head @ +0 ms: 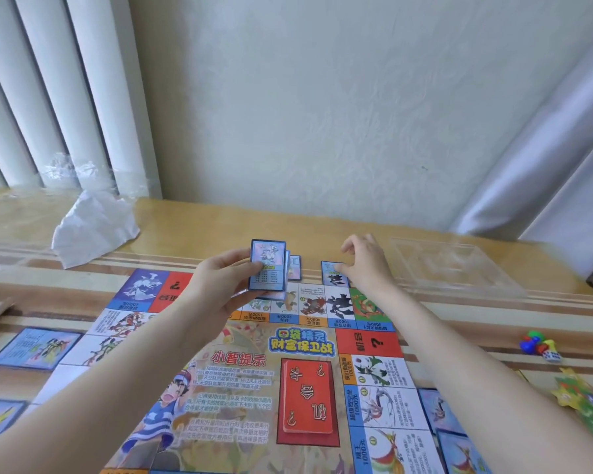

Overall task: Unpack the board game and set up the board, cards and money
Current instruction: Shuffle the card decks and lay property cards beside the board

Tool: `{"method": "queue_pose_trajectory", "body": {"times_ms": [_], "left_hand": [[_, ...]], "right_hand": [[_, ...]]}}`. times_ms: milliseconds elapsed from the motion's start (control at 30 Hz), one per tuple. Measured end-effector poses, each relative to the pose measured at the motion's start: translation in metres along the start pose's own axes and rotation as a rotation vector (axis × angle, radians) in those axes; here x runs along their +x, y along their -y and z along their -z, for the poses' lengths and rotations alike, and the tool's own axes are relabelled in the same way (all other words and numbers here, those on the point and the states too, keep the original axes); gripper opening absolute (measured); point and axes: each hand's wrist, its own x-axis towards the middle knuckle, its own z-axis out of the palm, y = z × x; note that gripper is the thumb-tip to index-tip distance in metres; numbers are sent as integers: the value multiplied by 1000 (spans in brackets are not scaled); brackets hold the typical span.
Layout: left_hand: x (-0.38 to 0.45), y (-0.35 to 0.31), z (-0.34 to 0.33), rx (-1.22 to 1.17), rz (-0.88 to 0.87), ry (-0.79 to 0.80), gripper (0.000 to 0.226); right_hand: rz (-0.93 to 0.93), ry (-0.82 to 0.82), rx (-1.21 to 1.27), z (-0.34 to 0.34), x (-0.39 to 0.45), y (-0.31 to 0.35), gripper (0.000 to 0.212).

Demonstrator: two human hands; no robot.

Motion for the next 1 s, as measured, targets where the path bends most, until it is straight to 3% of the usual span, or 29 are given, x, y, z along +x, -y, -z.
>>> {"method": "queue_pose_trajectory", "body": {"times_ms": [100, 200, 267, 367, 700, 833, 1000], "left_hand": [[-6, 0, 0, 2, -6, 17, 23], [-13, 0, -4, 2, -18, 28, 24], [-20, 0, -9, -1, -30, 41, 24], [-32, 0, -15, -4, -51, 78, 25], [-54, -10, -22, 25, -115, 114, 26], [-58, -11, -14, 36, -127, 35, 27], [-58, -13, 6, -2, -121, -86, 28]], "right_hand": [[79, -79, 124, 13, -13, 23, 8], [86, 212, 560, 32, -40, 55, 21], [139, 335, 557, 38, -54, 69, 16], [175, 291, 433, 42, -62, 77, 9], [126, 183, 487, 62, -77, 79, 5], [23, 48, 572, 74, -76, 69, 6], [-35, 25, 616, 88, -77, 46, 11]]}}
